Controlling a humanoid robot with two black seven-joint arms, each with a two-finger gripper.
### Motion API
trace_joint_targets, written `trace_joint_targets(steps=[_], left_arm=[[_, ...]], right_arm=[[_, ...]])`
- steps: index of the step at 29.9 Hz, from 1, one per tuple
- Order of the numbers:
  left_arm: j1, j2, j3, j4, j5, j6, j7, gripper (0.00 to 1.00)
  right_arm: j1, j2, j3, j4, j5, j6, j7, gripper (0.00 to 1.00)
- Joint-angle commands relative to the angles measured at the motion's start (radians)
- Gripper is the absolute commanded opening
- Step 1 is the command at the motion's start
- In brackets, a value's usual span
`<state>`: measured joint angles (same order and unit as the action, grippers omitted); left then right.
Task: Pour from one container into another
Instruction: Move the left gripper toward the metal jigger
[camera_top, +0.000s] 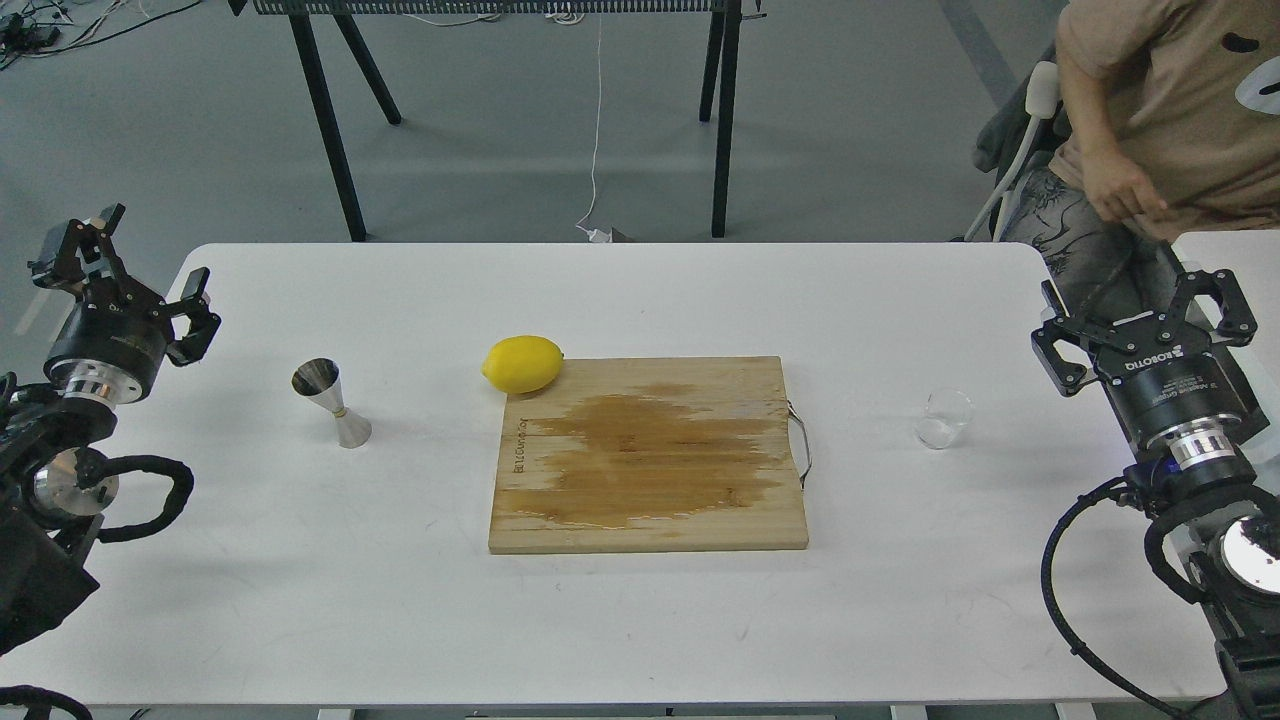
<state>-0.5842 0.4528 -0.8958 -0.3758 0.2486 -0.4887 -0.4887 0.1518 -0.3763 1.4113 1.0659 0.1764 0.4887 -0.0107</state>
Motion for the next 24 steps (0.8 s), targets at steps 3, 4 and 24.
trace_joint_targets(steps=[3,4,24], left_arm=[[0.0,0.003,0.0,0.0,0.001,0.0,0.0,1.0],[0.001,0.004,0.0,0.0,0.003,0.0,0.0,1.0],[-0.144,0.271,-0.002,-0.066,0.472,0.0,0.0,1.0]], right_arm=[[0.0,0.0,0.002,-0.001,0.0,0.0,0.0,0.99],[0.0,-0.001,0.002,-0.001,0.0,0.0,0.0,0.99],[-0.006,-0.003,0.02,0.005,0.0,0.0,0.0,0.99]])
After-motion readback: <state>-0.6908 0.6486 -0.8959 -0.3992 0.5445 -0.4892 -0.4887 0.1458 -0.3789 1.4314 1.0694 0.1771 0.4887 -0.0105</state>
